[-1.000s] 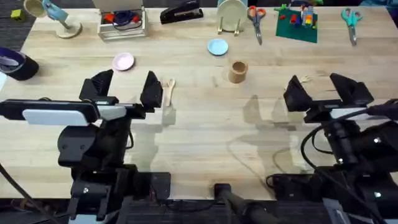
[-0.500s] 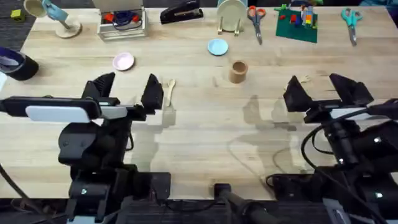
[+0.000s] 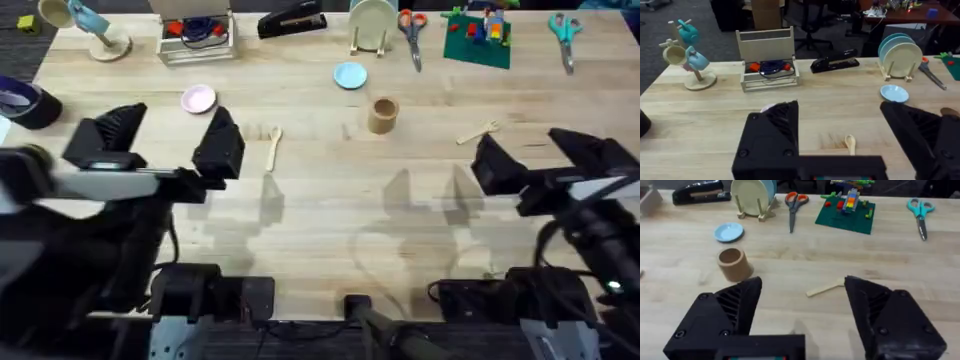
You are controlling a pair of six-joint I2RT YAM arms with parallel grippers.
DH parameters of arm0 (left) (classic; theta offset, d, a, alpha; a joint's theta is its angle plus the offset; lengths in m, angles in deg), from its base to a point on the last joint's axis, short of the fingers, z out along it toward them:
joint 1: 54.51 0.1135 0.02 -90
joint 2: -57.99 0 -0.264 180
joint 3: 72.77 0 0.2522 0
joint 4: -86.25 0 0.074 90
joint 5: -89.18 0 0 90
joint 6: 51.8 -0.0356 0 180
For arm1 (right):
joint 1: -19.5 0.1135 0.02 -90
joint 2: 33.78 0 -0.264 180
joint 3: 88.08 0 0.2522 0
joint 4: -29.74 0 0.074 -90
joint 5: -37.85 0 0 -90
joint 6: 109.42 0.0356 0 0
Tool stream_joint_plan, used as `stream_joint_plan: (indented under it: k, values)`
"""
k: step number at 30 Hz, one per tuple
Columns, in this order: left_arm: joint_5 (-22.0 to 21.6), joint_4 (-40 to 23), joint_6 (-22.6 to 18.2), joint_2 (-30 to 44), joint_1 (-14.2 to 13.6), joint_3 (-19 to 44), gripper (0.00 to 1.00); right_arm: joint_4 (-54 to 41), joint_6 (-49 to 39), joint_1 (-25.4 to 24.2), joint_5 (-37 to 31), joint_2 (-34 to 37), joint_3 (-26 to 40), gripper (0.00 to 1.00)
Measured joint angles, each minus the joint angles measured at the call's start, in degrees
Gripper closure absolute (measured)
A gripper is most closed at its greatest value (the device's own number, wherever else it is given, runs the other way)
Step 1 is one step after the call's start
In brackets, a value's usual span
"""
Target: Pick up a utensil and set it on the pink plate, then put the other utensil in the container.
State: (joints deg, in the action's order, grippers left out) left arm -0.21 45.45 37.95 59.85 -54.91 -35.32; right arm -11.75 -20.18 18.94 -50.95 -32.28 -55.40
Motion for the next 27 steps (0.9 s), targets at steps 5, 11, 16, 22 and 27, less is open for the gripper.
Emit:
stream_joint_plan:
  k: [5, 11, 16, 22, 27]
  values:
    - [0.06, -7.65, -0.04, 6.84, 0.0, 9.97, 0.008, -7.76, -0.19, 0.0, 0.14, 6.77, 8.78, 0.007]
    - [1.84, -25.77, -0.17, 27.85, 0.0, 33.61, 0.008, -20.14, -0.58, 0.0, 0.14, 26.92, 29.15, 0.007]
    - [3.89, -33.66, -0.17, 37.38, 0.0, 44.77, 0.008, -28.96, -2.42, 0.0, 0.14, 37.18, 39.63, 0.007]
    - [6.51, -43.53, -0.17, 47.27, 0.0, 57.0, 0.008, -39.52, -5.48, 0.0, 0.14, 48.3, 51.12, 0.007]
    - [7.95, -52.49, -0.17, 54.1, 0.0, 63.99, 0.008, -44.09, -6.33, 0.0, 0.14, 54.8, 56.77, 0.007]
